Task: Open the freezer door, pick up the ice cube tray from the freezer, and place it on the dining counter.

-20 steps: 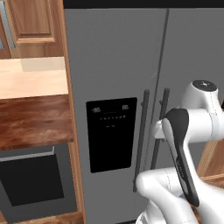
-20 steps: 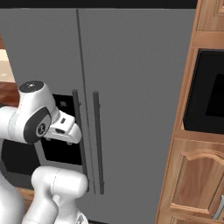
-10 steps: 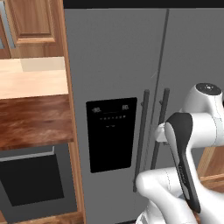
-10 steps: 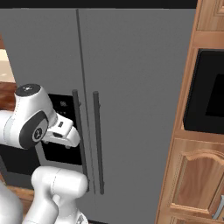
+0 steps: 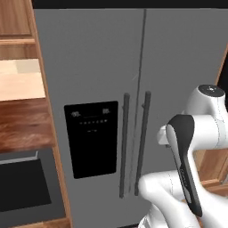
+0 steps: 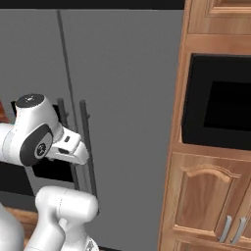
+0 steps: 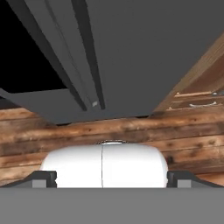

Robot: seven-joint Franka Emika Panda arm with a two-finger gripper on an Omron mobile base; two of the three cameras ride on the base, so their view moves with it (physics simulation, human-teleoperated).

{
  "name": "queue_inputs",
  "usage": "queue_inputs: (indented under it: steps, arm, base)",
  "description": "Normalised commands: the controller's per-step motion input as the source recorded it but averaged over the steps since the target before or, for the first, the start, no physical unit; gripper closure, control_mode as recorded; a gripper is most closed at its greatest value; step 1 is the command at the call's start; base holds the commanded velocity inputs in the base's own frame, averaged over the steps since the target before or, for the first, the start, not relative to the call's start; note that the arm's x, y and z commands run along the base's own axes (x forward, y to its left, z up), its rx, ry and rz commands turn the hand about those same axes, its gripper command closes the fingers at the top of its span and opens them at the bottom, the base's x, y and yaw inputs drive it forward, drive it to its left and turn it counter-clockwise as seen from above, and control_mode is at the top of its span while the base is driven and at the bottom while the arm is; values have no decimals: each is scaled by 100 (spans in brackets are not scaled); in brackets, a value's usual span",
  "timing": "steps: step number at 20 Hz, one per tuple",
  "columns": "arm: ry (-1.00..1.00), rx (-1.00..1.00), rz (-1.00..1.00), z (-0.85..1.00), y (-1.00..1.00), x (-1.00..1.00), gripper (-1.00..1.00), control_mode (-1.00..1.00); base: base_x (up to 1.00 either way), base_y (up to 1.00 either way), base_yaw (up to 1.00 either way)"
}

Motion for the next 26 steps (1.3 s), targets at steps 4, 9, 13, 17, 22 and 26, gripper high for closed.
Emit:
queue_inputs:
  steps: [4,9,13,17,22,26]
  arm:
    - [0,0,0,0,0,0,-100,100]
    - [0,0,0,0,0,0,-100,100]
    - [0,0,0,0,0,0,-100,100]
    - [0,0,0,0,0,0,-100,100]
    - [0,0,0,0,0,0,-100,100]
    - [0,0,0,0,0,0,-100,100]
  base:
    - [-7,-69,0]
    - [0,-56,0]
    - [1,-38,0]
    - [24,-19,0]
    - [35,7,0]
    - [40,25,0]
